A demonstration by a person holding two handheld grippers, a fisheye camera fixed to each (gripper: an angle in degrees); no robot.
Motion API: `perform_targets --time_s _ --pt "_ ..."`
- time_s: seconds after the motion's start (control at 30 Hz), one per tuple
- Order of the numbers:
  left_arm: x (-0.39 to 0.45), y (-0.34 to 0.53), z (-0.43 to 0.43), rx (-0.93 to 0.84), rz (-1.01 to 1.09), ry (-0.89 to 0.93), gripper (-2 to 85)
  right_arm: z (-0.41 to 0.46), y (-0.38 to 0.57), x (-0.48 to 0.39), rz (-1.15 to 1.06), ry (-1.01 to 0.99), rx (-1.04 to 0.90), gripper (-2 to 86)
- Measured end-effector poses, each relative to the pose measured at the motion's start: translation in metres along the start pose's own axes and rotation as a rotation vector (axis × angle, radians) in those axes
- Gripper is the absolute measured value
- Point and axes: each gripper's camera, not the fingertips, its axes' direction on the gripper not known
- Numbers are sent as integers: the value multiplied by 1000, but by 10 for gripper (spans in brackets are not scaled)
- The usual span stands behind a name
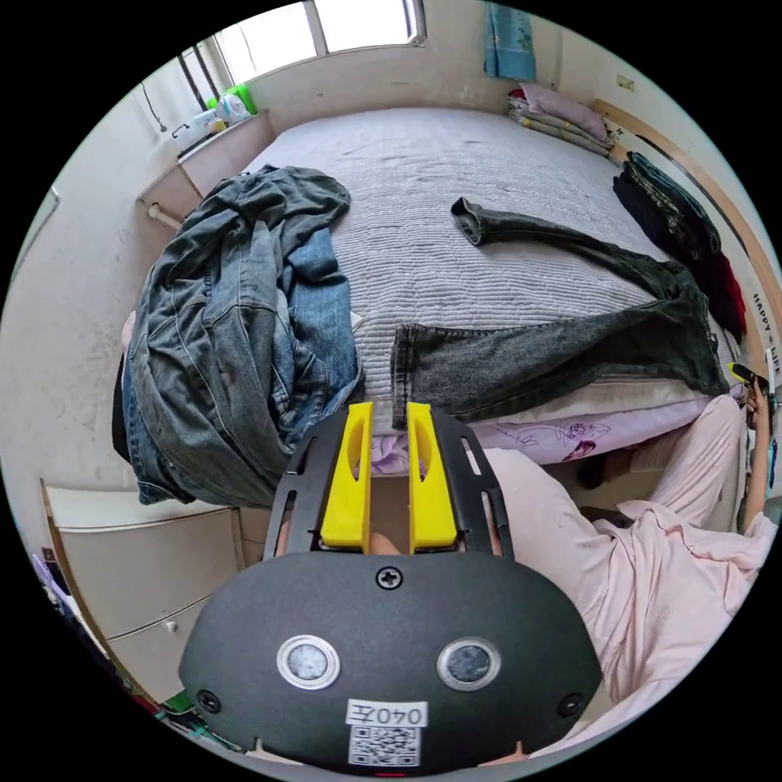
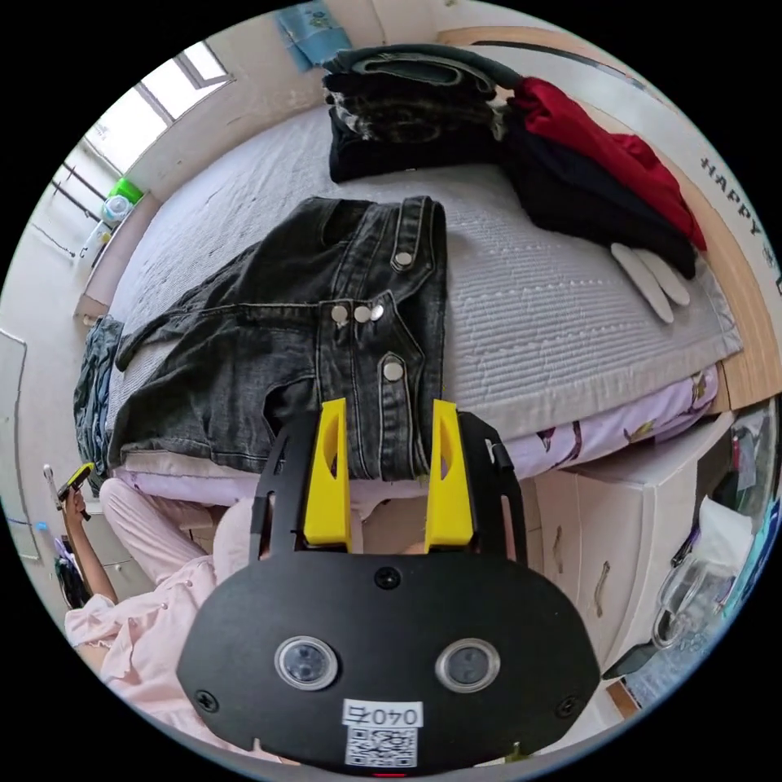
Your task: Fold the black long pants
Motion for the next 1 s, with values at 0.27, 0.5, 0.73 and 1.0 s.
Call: perform_targets --time_s 0.27,0.5,0.73,1.0 --pt "-28 -27 84 -116 -64 277 33 20 26 59 158 -247 -17 146" --pt "-31 -59 108 -114 -40 313 -8 19 17 64 204 -352 27 44" --pt "-38 -64 37 -55 62 179 -9 -58 0 83 165 -204 182 44" --pt "3 -84 91 -21 65 -12 -5 -24 -19 54 218 257 91 116"
